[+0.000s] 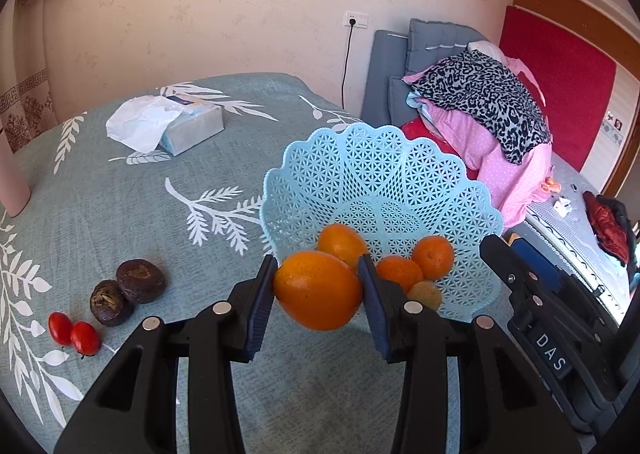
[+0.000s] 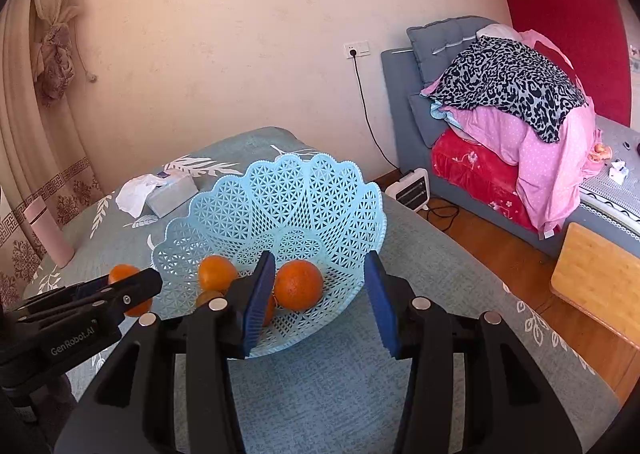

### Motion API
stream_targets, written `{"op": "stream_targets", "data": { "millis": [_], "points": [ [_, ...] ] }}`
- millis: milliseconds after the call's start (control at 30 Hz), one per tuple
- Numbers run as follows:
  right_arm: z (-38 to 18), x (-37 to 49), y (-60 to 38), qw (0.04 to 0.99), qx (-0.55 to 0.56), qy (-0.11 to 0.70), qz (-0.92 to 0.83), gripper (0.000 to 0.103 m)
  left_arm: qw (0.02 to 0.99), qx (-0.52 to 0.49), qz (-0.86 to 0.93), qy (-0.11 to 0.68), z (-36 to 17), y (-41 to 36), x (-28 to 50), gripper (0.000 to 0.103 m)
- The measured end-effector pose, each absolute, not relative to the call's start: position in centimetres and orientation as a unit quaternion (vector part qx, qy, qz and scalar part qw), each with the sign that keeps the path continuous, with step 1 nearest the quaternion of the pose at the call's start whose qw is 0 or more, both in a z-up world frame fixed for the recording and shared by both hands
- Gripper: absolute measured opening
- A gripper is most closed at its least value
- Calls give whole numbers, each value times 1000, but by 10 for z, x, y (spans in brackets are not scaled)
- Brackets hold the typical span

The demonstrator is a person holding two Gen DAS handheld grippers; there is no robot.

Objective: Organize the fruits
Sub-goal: 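Carry the orange into the basket and open the left tool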

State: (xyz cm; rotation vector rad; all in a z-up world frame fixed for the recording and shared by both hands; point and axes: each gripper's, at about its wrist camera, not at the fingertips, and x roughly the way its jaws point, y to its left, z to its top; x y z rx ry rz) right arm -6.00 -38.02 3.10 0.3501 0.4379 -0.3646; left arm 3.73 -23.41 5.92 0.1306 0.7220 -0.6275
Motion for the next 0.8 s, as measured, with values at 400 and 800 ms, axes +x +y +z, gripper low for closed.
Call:
{"op": "stream_targets", "data": {
  "millis": [400,800],
  "points": [
    [30,-59,-379,945,168,214,-182,48,888,46,-307,339,58,-231,44,49],
    [34,-63,-372,948,158,208,-181,48,901,31,-282,329,67,-195,34,50]
  ]
}}
